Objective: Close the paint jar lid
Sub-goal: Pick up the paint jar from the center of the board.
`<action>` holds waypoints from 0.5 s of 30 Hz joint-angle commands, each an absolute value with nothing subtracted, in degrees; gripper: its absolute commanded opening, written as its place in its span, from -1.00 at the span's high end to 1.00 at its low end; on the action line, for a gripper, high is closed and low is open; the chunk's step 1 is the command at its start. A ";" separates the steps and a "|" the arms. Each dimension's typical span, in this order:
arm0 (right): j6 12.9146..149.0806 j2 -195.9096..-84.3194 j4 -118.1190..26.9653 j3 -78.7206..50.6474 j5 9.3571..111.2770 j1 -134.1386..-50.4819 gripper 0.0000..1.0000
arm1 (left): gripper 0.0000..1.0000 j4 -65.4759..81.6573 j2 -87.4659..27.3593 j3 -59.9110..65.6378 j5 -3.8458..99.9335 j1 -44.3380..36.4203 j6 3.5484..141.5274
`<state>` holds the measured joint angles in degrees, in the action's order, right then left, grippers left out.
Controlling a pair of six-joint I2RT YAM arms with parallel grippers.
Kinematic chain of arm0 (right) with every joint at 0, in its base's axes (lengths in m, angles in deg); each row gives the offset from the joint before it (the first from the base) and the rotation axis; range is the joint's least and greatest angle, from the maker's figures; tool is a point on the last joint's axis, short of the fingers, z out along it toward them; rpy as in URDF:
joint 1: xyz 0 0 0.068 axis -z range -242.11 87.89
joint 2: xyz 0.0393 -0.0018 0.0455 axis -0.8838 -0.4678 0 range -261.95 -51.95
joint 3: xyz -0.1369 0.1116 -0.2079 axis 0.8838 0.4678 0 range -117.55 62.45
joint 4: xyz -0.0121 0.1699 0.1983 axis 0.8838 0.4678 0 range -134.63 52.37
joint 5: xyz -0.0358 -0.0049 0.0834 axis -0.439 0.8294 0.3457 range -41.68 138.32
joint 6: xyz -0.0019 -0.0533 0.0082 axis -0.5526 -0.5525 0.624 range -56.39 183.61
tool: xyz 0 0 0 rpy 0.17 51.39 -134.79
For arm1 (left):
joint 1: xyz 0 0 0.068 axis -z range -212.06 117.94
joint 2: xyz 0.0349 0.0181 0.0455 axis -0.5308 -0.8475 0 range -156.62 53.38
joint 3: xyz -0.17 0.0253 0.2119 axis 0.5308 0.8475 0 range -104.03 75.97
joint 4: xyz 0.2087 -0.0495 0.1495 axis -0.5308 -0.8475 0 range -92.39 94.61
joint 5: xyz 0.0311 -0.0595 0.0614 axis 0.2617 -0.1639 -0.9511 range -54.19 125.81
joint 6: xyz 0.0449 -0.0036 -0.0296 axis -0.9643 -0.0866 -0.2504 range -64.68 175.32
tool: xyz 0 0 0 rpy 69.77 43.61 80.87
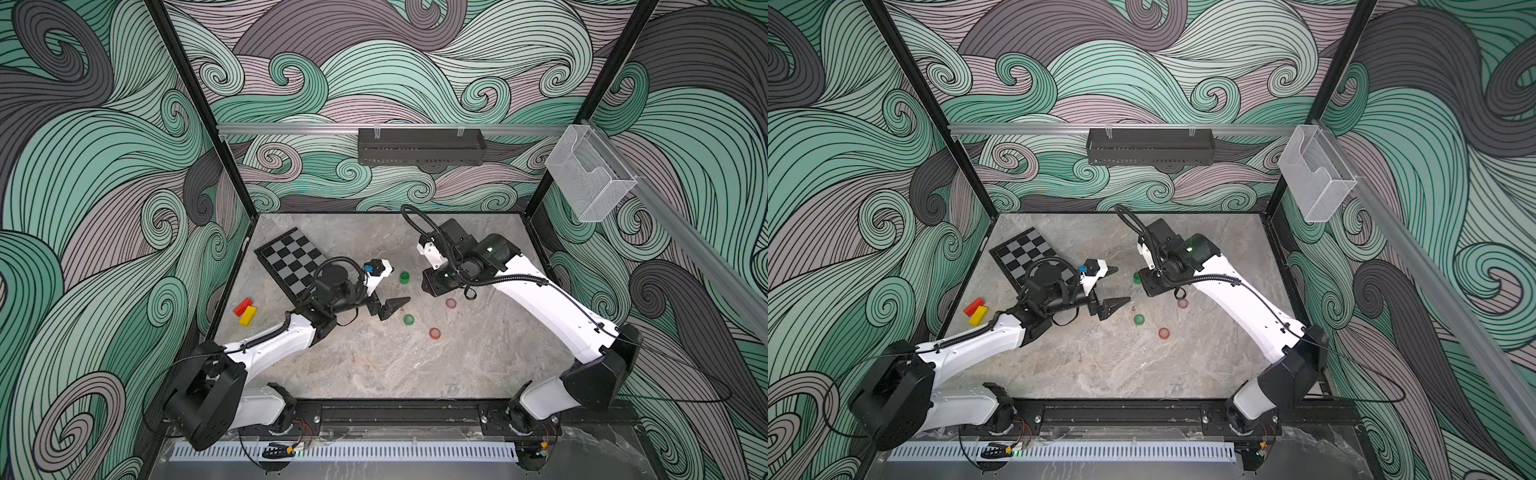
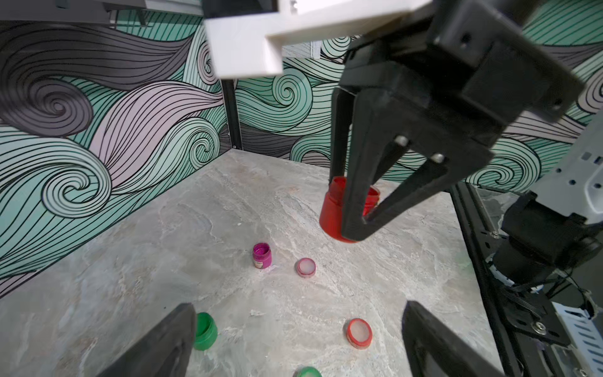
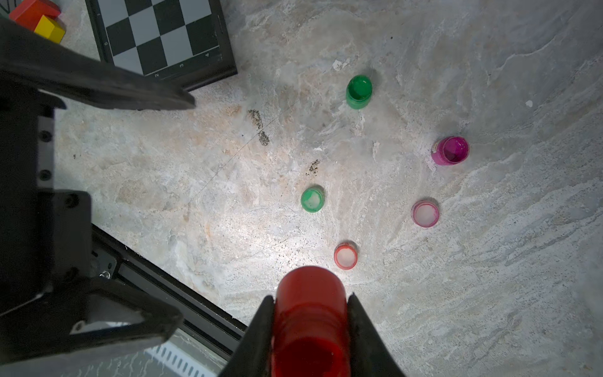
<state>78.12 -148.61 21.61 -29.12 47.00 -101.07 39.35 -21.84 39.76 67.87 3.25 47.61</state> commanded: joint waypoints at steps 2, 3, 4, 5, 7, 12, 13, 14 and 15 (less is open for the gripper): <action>78.68 -150.16 22.17 -32.13 48.20 -102.36 0.35 | -0.93 47.35 -24.04 39.75 67.78 4.98 43.16; 78.77 -150.58 22.30 -32.61 48.15 -102.68 0.35 | -0.92 47.70 -24.56 39.86 68.04 5.28 43.05; 78.88 -150.89 22.52 -33.17 48.19 -102.95 0.35 | -0.91 48.21 -24.96 40.00 68.07 5.52 43.07; 78.95 -151.38 22.77 -33.83 48.18 -103.27 0.35 | -0.90 49.14 -25.37 40.35 68.07 5.72 43.10; 78.99 -152.63 23.56 -35.49 48.07 -104.13 0.35 | -0.87 51.00 -26.11 41.10 67.99 5.99 43.43; 79.15 -155.32 25.17 -38.85 48.14 -105.56 0.35 | -0.72 53.06 -26.69 41.50 67.03 6.44 44.41; 79.17 -155.85 25.34 -39.33 48.21 -105.70 0.35 | -0.70 53.32 -26.69 41.52 66.77 6.52 44.66; 79.25 -156.30 25.49 -39.82 48.31 -105.87 0.35 | -0.69 53.92 -26.56 41.61 66.53 6.53 45.05; 79.41 -156.74 25.64 -40.21 48.36 -106.00 0.35 | -0.68 54.65 -26.54 41.89 66.34 6.53 45.32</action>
